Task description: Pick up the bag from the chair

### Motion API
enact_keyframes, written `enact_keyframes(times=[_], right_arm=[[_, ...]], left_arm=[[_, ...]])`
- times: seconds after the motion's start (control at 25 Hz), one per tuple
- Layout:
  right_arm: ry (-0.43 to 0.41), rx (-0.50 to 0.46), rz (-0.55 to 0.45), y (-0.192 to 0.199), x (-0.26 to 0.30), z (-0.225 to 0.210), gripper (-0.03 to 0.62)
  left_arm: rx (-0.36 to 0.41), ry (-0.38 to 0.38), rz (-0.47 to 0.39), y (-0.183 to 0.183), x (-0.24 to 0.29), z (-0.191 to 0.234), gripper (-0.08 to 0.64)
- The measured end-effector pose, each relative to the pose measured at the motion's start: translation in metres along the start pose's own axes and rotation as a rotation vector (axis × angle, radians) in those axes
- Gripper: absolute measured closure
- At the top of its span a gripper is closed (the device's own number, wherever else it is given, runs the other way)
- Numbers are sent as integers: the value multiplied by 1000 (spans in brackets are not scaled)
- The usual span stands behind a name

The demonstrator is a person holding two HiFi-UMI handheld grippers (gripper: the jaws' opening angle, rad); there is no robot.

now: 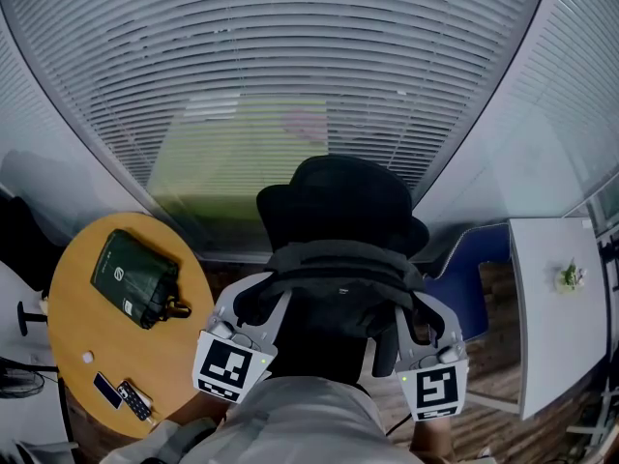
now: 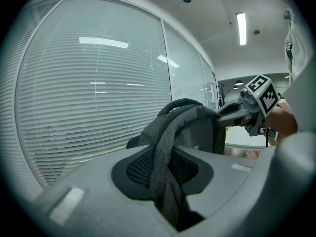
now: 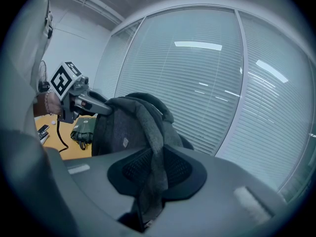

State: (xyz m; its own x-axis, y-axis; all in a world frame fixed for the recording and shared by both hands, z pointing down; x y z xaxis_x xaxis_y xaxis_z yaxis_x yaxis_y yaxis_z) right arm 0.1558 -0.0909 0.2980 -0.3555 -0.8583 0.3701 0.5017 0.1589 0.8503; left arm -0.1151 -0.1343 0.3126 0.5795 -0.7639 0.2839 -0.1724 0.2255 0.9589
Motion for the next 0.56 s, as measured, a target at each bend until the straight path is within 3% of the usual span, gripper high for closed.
enact_keyframes(times=[0.56], right_arm=[[0, 1, -8, -2, 0, 0, 531]], left_arm=[[-4, -3, -5, -2, -2, 0, 477]])
Point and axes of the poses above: the fingertips, and each gripper's own axes: x forward along the fingers, z to its left, y out of its underside, the point moved 10 cm from there along -x, backward along the fingers, and after that the axes turned 6 degrees about -x, right-handed, at the moved point
